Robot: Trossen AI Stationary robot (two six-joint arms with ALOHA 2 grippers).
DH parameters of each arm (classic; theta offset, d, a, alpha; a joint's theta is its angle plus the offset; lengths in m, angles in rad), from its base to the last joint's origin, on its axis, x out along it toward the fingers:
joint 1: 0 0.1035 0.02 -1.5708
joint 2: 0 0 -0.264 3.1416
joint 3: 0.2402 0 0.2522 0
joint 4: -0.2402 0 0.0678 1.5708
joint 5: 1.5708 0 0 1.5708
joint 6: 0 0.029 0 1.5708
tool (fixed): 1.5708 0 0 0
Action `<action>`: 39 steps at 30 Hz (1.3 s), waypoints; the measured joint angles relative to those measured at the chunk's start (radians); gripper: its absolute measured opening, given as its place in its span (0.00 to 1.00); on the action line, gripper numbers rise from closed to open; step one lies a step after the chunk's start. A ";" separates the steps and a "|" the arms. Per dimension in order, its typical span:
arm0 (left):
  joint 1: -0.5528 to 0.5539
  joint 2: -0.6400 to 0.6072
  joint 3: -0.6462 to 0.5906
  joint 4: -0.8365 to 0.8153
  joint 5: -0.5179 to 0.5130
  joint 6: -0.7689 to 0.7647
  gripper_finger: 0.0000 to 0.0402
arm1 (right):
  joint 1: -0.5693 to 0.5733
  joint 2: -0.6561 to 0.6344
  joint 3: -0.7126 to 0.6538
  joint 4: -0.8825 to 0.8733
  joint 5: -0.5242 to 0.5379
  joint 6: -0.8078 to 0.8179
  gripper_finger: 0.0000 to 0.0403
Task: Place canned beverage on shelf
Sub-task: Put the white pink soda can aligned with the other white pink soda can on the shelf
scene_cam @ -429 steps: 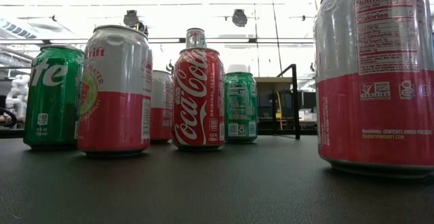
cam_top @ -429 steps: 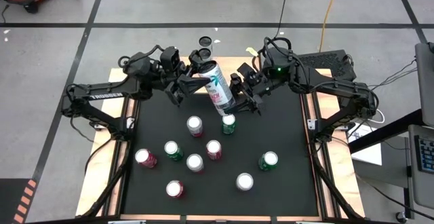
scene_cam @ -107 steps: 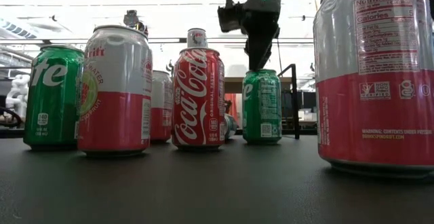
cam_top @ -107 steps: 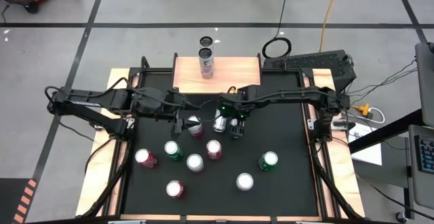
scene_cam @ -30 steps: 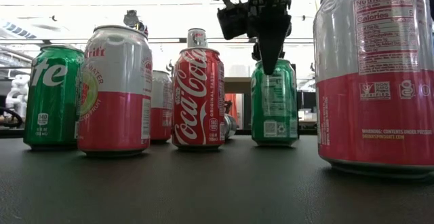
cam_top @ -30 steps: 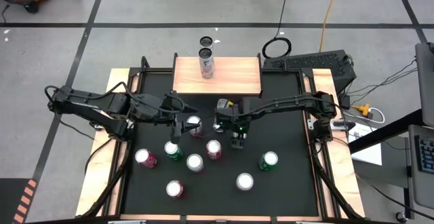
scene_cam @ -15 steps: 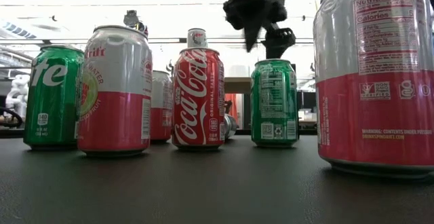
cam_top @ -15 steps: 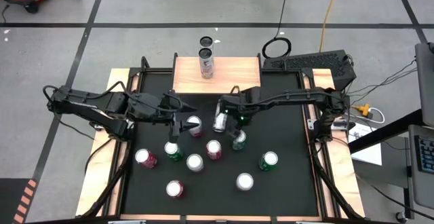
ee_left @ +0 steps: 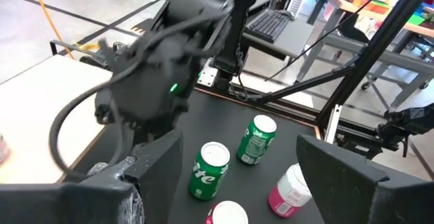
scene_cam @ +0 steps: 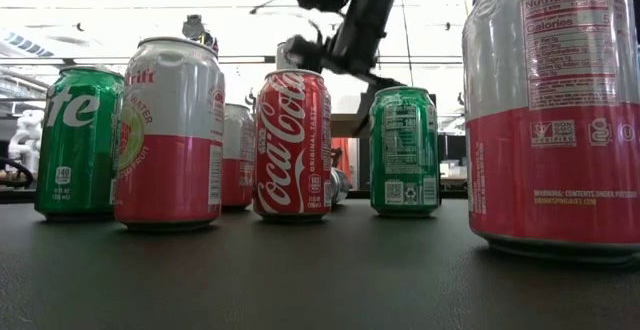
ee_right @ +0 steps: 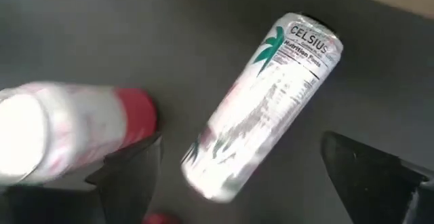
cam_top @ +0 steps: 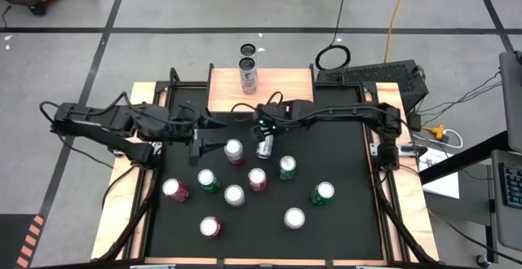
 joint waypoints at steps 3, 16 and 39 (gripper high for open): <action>0.000 -0.007 0.000 -0.013 -0.001 0.000 0.71 | -0.011 0.043 0.000 0.010 -0.001 0.018 0.93; 0.000 -0.007 0.000 -0.053 0.001 0.000 0.71 | -0.013 0.138 0.002 0.087 0.006 0.098 0.93; 0.000 -0.006 0.000 -0.056 0.006 0.004 0.71 | -0.021 0.194 0.000 0.050 0.023 0.108 0.93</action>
